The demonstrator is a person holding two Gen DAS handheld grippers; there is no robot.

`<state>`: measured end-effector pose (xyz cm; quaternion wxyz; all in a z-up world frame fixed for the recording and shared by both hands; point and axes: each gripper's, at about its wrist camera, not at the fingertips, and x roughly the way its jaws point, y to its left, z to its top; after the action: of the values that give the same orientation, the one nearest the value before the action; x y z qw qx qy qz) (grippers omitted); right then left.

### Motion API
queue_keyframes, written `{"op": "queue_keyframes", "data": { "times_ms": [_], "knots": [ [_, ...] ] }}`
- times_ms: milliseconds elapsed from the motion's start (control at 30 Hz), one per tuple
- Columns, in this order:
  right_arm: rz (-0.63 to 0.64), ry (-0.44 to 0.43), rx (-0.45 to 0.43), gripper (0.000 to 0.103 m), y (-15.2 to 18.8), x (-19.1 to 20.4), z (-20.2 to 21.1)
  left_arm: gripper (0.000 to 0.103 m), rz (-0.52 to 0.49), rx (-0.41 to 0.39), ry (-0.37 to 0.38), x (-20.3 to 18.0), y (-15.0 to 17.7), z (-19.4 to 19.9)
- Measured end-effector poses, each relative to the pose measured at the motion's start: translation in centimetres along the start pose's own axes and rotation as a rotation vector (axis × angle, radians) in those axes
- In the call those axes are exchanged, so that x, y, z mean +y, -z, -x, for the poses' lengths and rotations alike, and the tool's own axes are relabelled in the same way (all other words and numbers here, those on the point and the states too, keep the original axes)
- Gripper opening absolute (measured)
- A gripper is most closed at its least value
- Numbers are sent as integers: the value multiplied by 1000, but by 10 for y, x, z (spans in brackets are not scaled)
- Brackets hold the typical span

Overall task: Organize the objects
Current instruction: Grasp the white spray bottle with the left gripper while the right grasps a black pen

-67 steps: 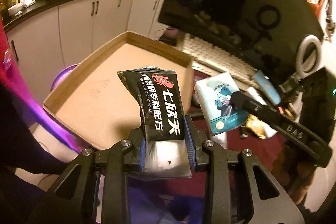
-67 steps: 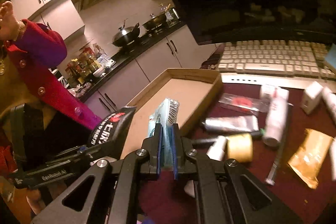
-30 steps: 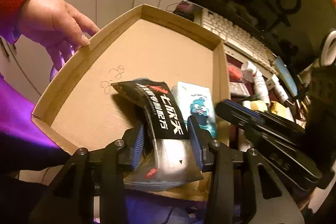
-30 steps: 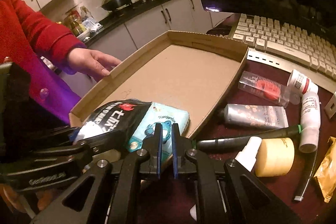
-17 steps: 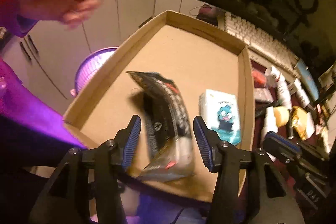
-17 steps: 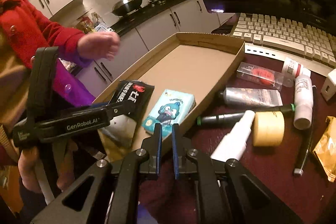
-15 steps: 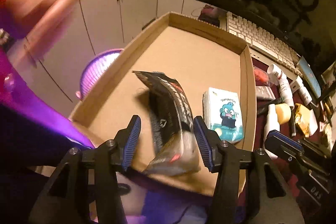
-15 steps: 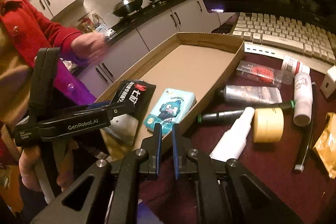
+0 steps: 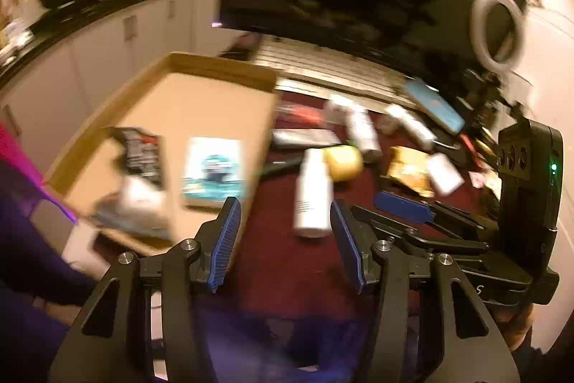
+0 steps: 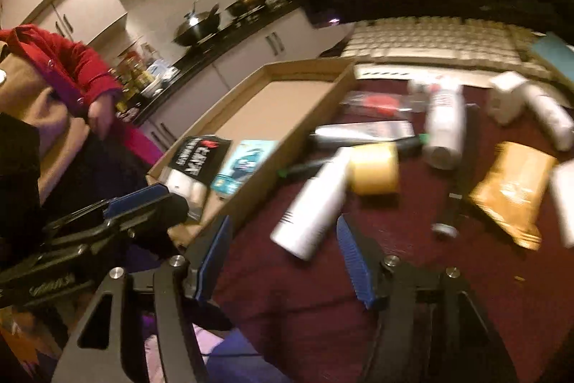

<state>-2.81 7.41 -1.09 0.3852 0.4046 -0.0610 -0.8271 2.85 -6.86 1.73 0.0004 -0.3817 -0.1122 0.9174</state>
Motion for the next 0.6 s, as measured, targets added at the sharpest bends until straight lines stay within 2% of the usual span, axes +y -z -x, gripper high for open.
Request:
{"op": "queue_keyframes", "data": {
  "times_ms": [67, 167, 267, 367, 400, 467, 533, 600],
  "knots": [
    [-17, 36, -17, 61, 1, -12, 11, 52, -12, 30, 26, -12, -1, -13],
    [-41, 85, -13, 61, -2, -29, 14, 52, -12, 74, 20, -19, 1, -26],
    [-42, 187, -6, 61, -9, -47, 9, 52, -13, 89, 15, -20, 5, -33],
    [-48, 207, 8, 60, -16, -58, 0, 52, -10, 105, 17, -19, 10, -34],
    [-44, 217, 12, 56, -20, -60, -5, 52, -9, 108, 14, -19, 11, -33],
    [-57, 227, 31, 38, -28, -66, -13, 52, -7, 113, 20, -19, 14, -32],
    [-62, 236, 40, 35, -36, -70, -20, 52, -11, 118, 24, -21, 14, -34],
    [-61, 320, 80, 35, -43, -76, -33, 52, -19, 115, 18, -24, 14, -33]
  ]
}}
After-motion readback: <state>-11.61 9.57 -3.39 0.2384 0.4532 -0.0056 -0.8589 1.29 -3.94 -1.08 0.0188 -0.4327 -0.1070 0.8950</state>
